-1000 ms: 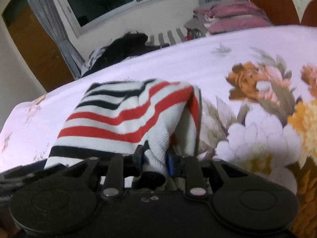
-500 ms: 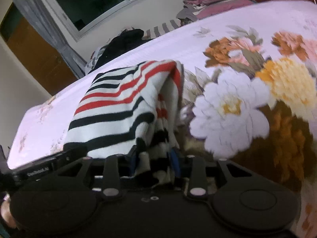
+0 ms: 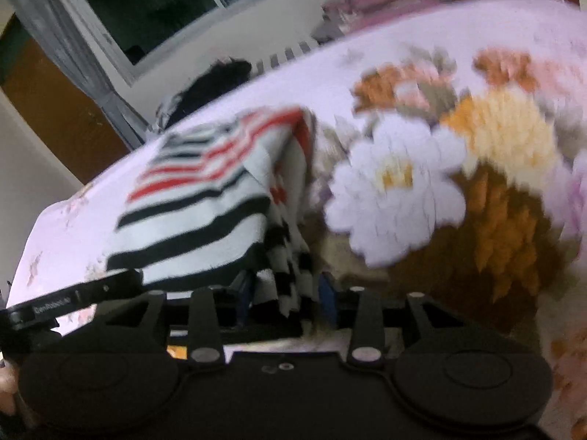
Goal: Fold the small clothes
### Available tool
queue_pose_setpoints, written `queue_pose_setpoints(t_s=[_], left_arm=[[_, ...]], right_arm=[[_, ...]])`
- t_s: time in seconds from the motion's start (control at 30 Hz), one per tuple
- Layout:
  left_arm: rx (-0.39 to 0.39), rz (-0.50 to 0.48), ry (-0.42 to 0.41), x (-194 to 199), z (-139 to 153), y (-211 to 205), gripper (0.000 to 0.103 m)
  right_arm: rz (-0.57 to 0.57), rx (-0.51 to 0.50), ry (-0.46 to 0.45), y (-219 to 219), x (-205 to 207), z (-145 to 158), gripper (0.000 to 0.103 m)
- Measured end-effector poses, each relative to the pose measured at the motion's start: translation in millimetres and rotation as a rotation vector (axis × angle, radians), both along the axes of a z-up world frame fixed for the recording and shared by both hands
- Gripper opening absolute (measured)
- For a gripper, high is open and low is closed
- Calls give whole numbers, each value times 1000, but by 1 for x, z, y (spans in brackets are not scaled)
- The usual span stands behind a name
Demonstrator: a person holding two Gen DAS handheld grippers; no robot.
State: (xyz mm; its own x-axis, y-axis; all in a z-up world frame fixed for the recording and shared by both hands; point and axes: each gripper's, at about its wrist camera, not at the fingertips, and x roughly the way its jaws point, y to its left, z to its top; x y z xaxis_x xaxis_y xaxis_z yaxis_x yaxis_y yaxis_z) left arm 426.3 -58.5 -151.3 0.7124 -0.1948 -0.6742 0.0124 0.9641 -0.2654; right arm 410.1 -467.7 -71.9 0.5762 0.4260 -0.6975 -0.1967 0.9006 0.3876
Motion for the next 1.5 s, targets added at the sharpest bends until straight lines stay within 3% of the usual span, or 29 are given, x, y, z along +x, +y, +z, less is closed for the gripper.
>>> queue_pose_setpoints(t_s=[0.27, 0.5, 0.63, 0.8, 0.87, 0.97, 1.03, 1.23, 1.5], left_arm=[[-9, 42, -62, 27, 27, 2, 86], [16, 56, -9, 63, 9, -3, 86], [-21, 50, 17, 67, -7, 1, 86], [-50, 38, 27, 70, -15, 5, 88], [-64, 47, 39, 71, -13, 6, 88], [-78, 65, 30, 73, -6, 8, 88], [-96, 71, 16, 77, 1, 10, 88], [-70, 97, 8, 107, 5, 11, 88], [-56, 129, 35, 137, -9, 12, 88]], right_arm=[[28, -62, -112, 27, 30, 33, 28], [87, -128, -114, 64, 49, 18, 27], [94, -190, -81, 64, 53, -2, 13], [114, -246, -86, 67, 55, -7, 7], [109, -225, -74, 64, 56, -5, 7], [100, -148, -70, 59, 57, 5, 21], [90, -161, -114, 61, 60, 16, 26], [57, -169, -138, 70, 100, 24, 26], [49, -227, -118, 92, 143, 5, 26]])
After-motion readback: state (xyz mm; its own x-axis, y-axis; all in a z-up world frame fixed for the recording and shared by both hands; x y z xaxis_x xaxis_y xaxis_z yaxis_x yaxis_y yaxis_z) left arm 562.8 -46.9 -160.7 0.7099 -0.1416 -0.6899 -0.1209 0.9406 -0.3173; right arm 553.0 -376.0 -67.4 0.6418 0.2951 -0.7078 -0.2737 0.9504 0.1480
